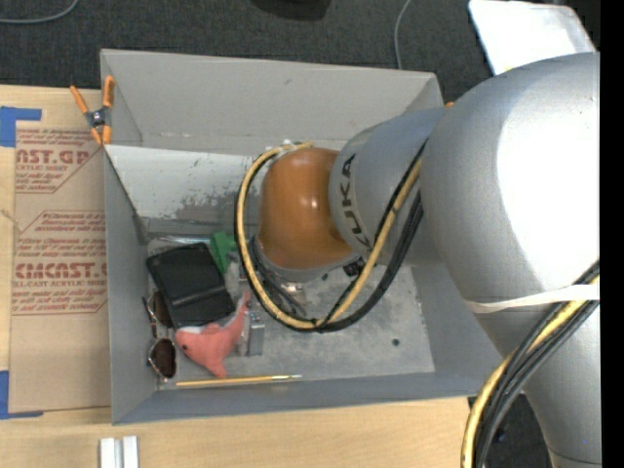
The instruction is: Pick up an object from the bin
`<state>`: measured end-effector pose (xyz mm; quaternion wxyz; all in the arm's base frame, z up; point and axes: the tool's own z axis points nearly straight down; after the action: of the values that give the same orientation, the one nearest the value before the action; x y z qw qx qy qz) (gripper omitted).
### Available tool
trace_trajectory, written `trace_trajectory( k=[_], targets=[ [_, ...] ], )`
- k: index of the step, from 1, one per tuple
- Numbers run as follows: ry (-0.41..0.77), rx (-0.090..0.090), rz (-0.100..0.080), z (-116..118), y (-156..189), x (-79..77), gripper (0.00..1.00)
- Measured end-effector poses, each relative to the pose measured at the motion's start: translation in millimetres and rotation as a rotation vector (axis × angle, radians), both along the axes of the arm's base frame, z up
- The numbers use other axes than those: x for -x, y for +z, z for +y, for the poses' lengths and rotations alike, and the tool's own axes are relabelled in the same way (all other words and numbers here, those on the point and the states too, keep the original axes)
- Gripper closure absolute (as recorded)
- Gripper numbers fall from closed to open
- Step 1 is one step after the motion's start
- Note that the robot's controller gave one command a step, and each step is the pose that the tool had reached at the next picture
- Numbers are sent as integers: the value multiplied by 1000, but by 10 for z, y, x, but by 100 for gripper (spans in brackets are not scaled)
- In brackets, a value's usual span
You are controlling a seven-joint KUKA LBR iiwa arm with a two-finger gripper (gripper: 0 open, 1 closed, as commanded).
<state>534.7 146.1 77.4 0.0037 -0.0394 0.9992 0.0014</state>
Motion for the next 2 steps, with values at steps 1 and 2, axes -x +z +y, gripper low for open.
trace_trajectory(
  k=[1, 2],
  targets=[
    [214, 3, 1, 126, 187, -93, 0],
    [327, 1, 0, 208, 116, -179, 0]
  ],
)
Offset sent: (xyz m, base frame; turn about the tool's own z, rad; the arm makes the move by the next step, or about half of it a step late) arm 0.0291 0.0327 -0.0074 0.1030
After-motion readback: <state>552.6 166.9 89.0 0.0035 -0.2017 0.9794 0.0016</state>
